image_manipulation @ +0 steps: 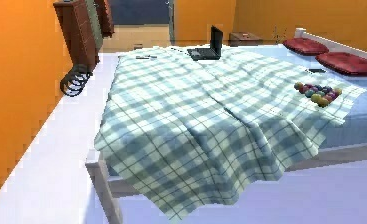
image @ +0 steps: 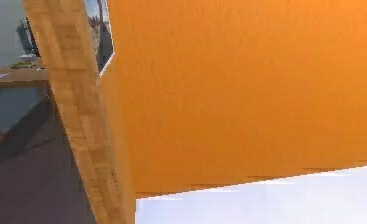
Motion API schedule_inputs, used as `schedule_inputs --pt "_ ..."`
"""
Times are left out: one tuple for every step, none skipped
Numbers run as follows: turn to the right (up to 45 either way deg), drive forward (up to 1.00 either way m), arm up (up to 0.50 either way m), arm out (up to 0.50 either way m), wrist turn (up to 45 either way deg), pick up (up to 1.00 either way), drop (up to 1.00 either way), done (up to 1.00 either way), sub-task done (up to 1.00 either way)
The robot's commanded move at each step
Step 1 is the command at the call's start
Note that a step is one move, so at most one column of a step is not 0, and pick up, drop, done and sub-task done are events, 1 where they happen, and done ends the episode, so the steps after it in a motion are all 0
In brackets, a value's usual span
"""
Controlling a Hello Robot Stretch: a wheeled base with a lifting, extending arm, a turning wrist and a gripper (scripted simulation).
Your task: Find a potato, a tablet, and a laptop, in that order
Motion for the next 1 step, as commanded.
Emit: schedule_inputs --pt "0.0 0.30 0.00 0.00 0.0 0.00 0.00 0.00 0.00"
